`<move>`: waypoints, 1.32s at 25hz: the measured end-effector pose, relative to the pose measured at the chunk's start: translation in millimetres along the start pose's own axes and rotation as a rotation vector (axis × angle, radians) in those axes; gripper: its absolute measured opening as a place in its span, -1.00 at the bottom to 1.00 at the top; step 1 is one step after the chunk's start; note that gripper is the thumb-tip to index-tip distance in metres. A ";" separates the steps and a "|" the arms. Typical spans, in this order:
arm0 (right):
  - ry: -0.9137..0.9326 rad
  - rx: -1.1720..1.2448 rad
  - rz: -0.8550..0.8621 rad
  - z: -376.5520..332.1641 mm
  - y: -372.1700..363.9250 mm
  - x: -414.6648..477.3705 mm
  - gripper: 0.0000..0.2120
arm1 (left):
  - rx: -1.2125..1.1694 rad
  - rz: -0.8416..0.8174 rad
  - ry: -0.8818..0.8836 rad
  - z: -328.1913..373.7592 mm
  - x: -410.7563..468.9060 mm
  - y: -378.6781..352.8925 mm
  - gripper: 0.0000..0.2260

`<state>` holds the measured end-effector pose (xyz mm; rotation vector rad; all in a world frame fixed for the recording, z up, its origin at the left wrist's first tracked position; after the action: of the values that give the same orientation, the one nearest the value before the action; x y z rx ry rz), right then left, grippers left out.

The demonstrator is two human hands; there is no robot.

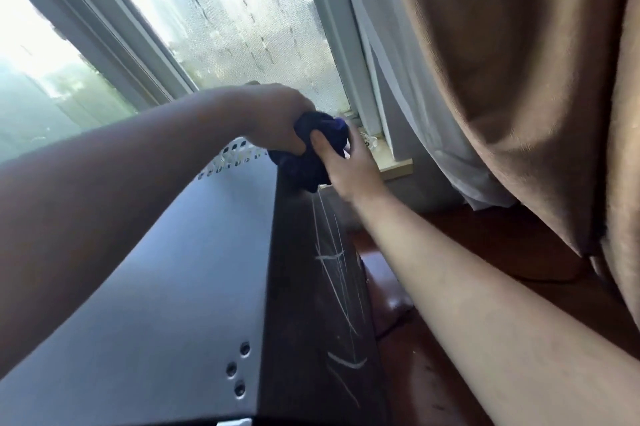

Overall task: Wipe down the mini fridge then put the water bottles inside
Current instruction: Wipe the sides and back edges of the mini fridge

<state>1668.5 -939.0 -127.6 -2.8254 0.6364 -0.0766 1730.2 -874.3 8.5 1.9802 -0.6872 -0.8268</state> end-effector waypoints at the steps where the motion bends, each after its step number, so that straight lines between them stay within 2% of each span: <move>1: 0.008 0.019 -0.002 -2.9 -1.6 8.8 -0.51 | -0.015 0.029 0.001 -5.0 4.9 -0.3 -0.62; 2: 0.004 0.048 -0.011 -5.5 -3.3 14.0 -0.49 | -0.039 0.046 -0.002 -8.6 7.7 -2.8 -0.58; 5: -0.046 0.156 -0.016 -1.9 -14.4 19.1 -0.70 | -0.134 0.061 -0.060 -12.7 5.3 -16.2 -0.49; 7: -0.110 0.223 0.017 9.8 -21.0 7.6 -0.79 | -0.075 0.050 -0.078 -12.2 -0.6 -28.4 -0.50; 10: -0.171 0.211 0.044 36.7 -16.7 -28.1 -0.77 | 0.072 -0.014 -0.112 10.9 -17.6 -44.5 -0.53; 13: -0.211 0.132 -0.011 55.9 -1.1 -75.6 -0.73 | 0.153 -0.125 -0.163 53.1 -50.3 -52.7 -0.58; 18: -0.311 0.054 -0.165 92.8 20.2 -145.7 -0.67 | 0.012 -0.379 -0.081 115.3 -111.0 -51.9 -0.66; 21: -0.404 0.021 -0.219 118.8 41.2 -191.1 -0.61 | -0.082 -0.383 -0.078 160.6 -154.0 -66.5 -0.69; 23: -0.510 0.014 -0.282 127.8 54.5 -213.2 -0.59 | -0.157 -0.286 -0.018 189.1 -175.5 -85.6 -0.59; 26: -0.615 0.081 -0.373 128.2 70.6 -221.0 -0.63 | -0.549 -0.003 0.079 226.1 -203.4 -107.0 -0.50; 28: -0.647 0.129 -0.399 124.2 77.4 -214.7 -0.66 | -0.906 0.104 0.195 240.4 -222.7 -115.3 -0.57; 31: -0.695 0.110 -0.437 125.6 82.3 -209.5 -0.66 | -1.446 -0.030 0.498 264.2 -238.9 -160.4 -0.61; 33: -0.724 0.101 -0.439 129.4 84.5 -212.8 -0.63 | -1.952 -0.080 0.789 286.5 -240.2 -191.9 -0.57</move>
<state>1454.5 -892.7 -273.5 -2.5622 -0.1425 0.7690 1389.9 -752.1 -205.7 0.3346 0.6073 -0.2900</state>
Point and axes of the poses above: each hand's wrist, its own x-axis towards the middle knuckle, its own y-axis out of the back of the hand, z = x × y, the point moved 4 cm from there along x, towards the middle knuckle, and after that the axes turned 3 degrees about -y, right-handed, at the moved point
